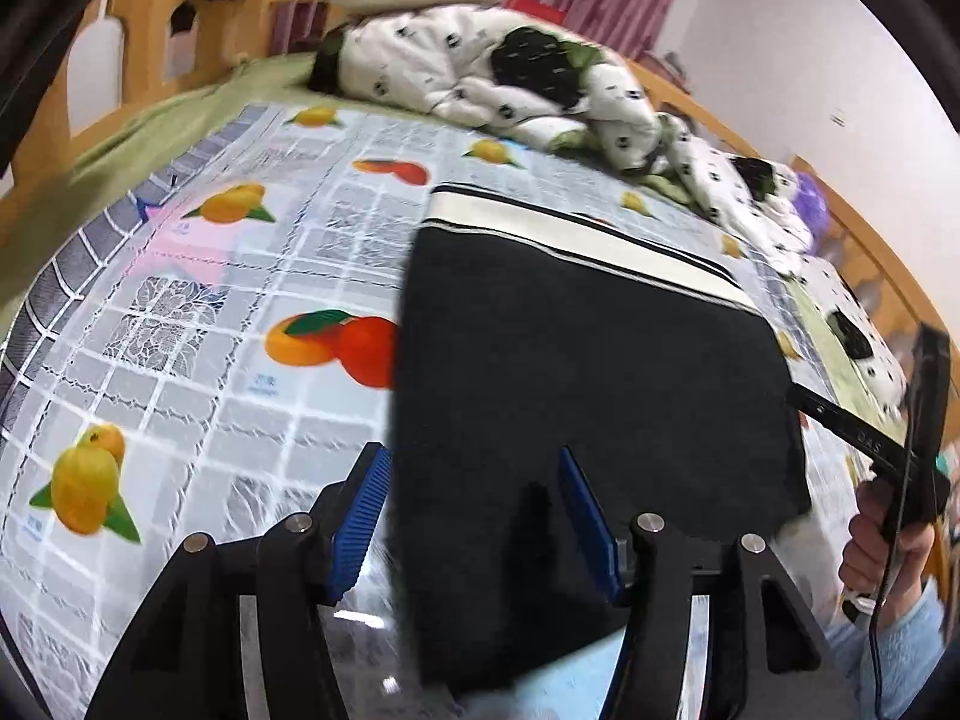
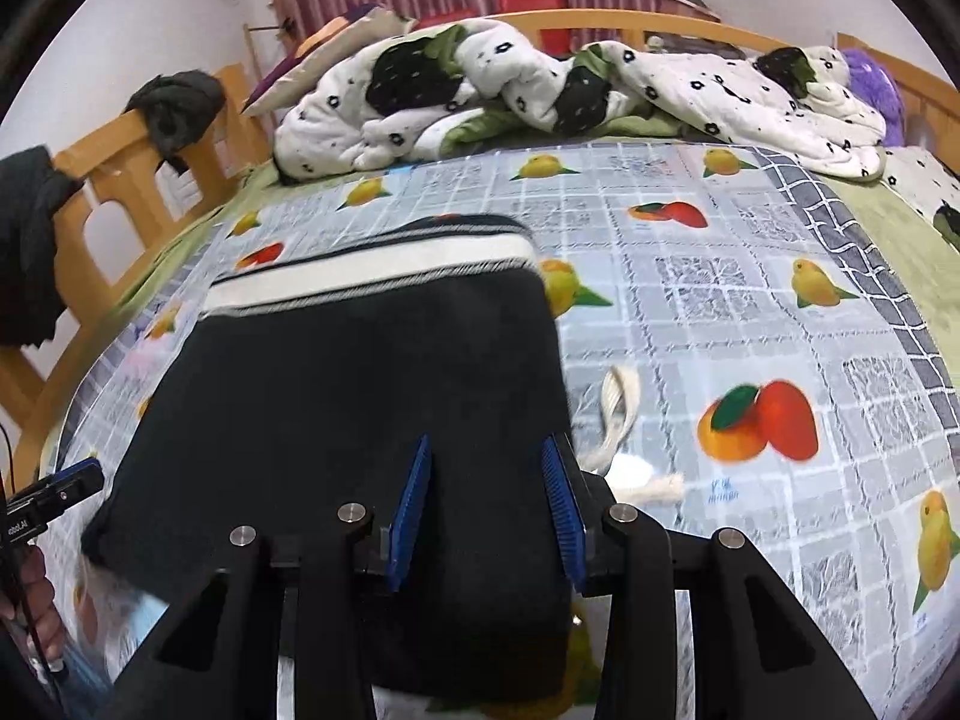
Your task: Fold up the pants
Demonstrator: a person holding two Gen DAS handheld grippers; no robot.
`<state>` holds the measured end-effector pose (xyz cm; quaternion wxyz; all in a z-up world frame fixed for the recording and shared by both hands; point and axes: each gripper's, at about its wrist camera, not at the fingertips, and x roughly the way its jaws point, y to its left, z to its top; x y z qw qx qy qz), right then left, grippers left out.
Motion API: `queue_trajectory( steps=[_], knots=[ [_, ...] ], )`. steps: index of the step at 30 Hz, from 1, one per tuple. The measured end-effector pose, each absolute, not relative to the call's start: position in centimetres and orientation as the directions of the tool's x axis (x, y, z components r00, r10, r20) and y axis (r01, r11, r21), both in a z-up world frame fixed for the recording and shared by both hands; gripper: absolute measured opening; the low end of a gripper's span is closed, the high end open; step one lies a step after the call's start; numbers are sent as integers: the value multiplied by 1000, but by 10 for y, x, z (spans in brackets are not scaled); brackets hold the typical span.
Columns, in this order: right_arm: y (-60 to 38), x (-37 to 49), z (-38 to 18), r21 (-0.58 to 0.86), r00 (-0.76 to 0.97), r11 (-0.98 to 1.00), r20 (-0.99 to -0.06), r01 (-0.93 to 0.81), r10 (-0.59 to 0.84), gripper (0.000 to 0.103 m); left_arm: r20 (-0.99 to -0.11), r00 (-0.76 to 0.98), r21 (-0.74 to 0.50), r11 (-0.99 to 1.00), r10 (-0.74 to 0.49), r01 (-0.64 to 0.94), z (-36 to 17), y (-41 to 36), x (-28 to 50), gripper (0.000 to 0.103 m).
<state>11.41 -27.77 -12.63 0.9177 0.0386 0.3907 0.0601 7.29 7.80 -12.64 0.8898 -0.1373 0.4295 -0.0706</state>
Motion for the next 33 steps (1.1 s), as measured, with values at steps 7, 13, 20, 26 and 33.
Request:
queue_trajectory(
  steps=[7, 13, 20, 26, 33],
  knots=[
    [-279, 183, -119, 77, 600, 991, -789, -109, 128, 40, -793, 564, -246, 968, -228, 46, -118, 81, 141, 67],
    [-279, 214, -126, 110, 606, 989, -782, -102, 149, 40, -845, 497, -246, 969, -200, -28, -155, 76, 182, 67],
    [-273, 222, -124, 84, 621, 991, -773, -101, 128, 38, -854, 488, -245, 967, -181, -69, -161, 72, 194, 70],
    [-271, 218, -128, 81, 667, 994, -737, -75, 110, 37, -849, 481, -290, 954, -217, -81, -166, 78, 195, 73],
    [-272, 216, -130, 106, 674, 994, -731, -42, 106, 38, -844, 499, -270, 960, -199, -74, -166, 76, 193, 74]
  ],
)
